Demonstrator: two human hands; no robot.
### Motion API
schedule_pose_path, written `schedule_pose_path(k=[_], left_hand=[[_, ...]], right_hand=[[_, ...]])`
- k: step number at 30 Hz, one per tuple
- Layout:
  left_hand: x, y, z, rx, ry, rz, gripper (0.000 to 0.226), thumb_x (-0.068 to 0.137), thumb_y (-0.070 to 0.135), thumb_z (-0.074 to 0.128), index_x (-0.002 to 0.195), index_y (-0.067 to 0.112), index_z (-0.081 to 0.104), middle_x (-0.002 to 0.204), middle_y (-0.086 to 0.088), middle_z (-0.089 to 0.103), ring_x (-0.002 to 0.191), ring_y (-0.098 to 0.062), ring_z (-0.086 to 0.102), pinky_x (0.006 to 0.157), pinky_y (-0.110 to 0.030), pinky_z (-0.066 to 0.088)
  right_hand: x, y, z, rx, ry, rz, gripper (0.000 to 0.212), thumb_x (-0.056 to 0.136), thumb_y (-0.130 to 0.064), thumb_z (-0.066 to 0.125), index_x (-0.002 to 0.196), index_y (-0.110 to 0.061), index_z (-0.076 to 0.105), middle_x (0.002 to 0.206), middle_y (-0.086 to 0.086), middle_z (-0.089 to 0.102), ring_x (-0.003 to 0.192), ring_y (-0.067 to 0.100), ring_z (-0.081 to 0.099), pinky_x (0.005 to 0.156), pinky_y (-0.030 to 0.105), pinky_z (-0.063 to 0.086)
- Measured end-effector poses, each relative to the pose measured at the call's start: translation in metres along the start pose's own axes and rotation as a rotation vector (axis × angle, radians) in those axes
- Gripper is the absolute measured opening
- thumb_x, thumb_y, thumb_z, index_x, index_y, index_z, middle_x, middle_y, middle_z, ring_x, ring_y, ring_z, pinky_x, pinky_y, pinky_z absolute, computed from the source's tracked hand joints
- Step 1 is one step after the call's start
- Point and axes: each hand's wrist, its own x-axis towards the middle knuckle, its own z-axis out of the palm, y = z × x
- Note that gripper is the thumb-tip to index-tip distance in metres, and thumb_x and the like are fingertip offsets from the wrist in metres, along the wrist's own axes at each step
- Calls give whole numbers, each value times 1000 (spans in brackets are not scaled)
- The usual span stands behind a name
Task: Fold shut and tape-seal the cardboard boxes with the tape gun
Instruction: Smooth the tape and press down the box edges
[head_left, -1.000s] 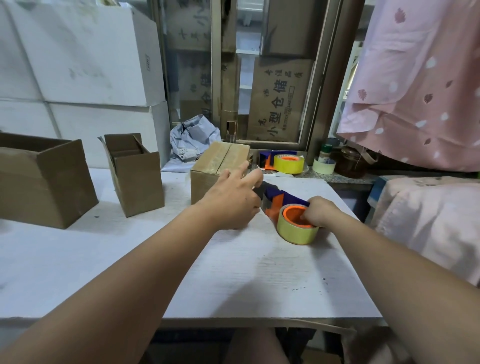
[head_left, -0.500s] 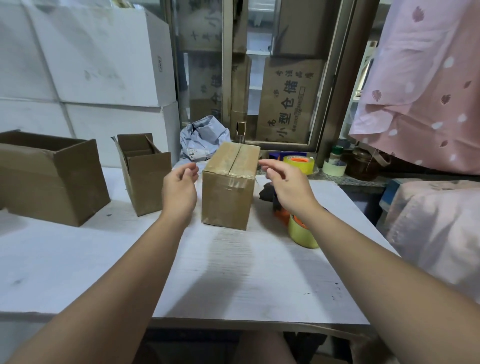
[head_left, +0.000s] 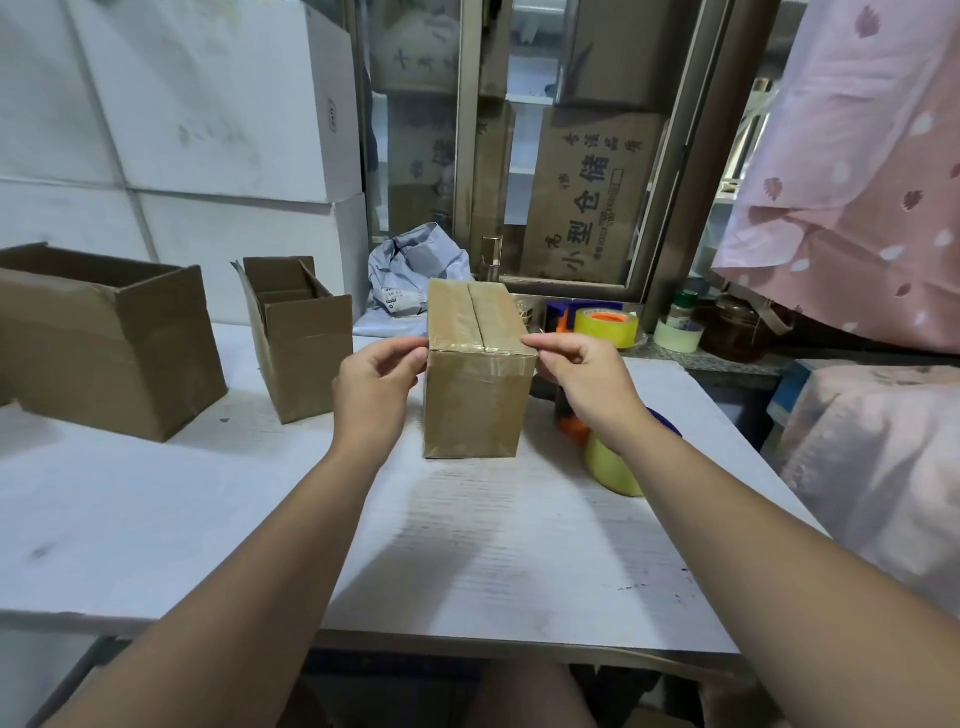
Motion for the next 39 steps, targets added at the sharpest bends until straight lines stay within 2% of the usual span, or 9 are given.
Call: schedule_pose_path(k=[3, 6, 12, 17, 20, 24, 30, 34, 39], left_hand=[[0, 2, -4, 15, -34, 21, 23, 88, 8, 63, 102, 25, 71, 89, 16, 72, 82, 1, 66, 81, -22, 52], [1, 2, -9, 88, -99, 56, 26, 87, 10, 65, 109, 24, 71, 100, 12, 71, 94, -2, 65, 89, -25, 51], [2, 8, -11, 257, -138, 162, 26, 88, 12, 65, 111, 25, 69, 106, 15, 66, 101, 6, 58, 85, -1, 41], [6, 9, -13, 311, -151, 179, 25, 87, 13, 66, 110, 23, 70, 101, 21, 64, 91, 21, 55, 85, 1, 39], [7, 10, -15, 305, -170, 170, 25, 86, 12, 68, 107, 24, 71, 98, 23, 65, 94, 17, 58, 91, -6, 43], [8, 10, -15, 294, -199, 158, 28, 83, 8, 71, 107, 22, 70, 103, 16, 66, 97, 8, 61, 87, -4, 44], [7, 10, -11, 255, -209, 176, 22, 85, 1, 66, 96, 19, 65, 105, 11, 64, 100, 2, 61, 82, -5, 47], [7, 8, -8, 241, -223, 183, 15, 86, 1, 64, 95, 13, 62, 111, 7, 62, 101, 3, 59, 76, -3, 46], [10, 7, -7, 208, -266, 152, 12, 86, 4, 65, 94, 10, 58, 116, 10, 59, 104, -2, 59, 75, -4, 46]], right_hand=[[0, -1, -7, 26, -76, 3, 31, 94, -4, 52, 114, -20, 69, 111, -1, 69, 104, 18, 63, 93, 38, 52], [0, -4, -14, 2, -132, 2, 32, 93, -2, 53, 118, -16, 66, 113, 6, 69, 109, 25, 59, 91, 32, 48], [4, -6, -19, -66, -167, -24, 30, 90, -4, 59, 114, -21, 68, 102, 0, 71, 101, 15, 63, 99, 35, 47], [2, -10, -22, -48, -220, -24, 33, 89, -2, 61, 119, -16, 66, 101, -3, 68, 98, 6, 60, 88, 14, 46], [2, -11, -23, -26, -244, -23, 36, 87, -2, 63, 120, -14, 64, 103, -6, 66, 92, 0, 58, 81, 7, 45], [3, -9, -21, 8, -238, -21, 35, 86, -4, 65, 117, -19, 66, 102, 1, 70, 93, 4, 61, 84, 13, 47], [3, -1, -14, 76, -187, -17, 32, 83, -7, 69, 102, -33, 69, 102, 12, 72, 99, 23, 66, 95, 37, 51], [1, 2, -7, 142, -143, -22, 29, 83, -6, 68, 96, -32, 69, 101, -2, 71, 100, 20, 67, 93, 40, 52], [1, 7, 3, 275, -117, -2, 27, 82, -2, 69, 94, -25, 68, 111, 0, 68, 107, 16, 64, 94, 32, 52]])
